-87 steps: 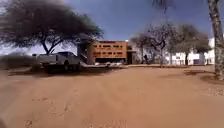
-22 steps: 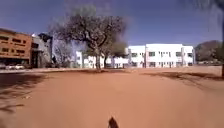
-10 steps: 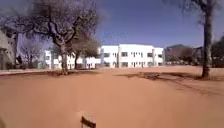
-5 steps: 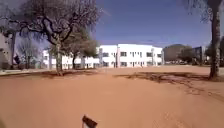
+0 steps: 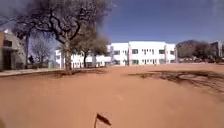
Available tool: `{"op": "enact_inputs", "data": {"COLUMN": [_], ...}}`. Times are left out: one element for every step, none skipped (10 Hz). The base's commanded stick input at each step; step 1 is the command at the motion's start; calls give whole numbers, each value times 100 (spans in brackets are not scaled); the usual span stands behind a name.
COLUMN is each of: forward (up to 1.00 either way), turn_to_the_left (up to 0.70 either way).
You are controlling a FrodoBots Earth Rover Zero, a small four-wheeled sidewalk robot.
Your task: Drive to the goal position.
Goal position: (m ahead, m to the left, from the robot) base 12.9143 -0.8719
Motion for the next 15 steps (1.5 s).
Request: {"op": "enact_inputs", "data": {"forward": [100, 100, 100, 100, 100, 100, 100, 100, 100, 100, 100, 100, 100, 100, 100], "turn_to_the_left": [0, 0, 0, 0, 0, 0, 0, 0, 0, 0, 0, 0, 0, 0, 0]}}
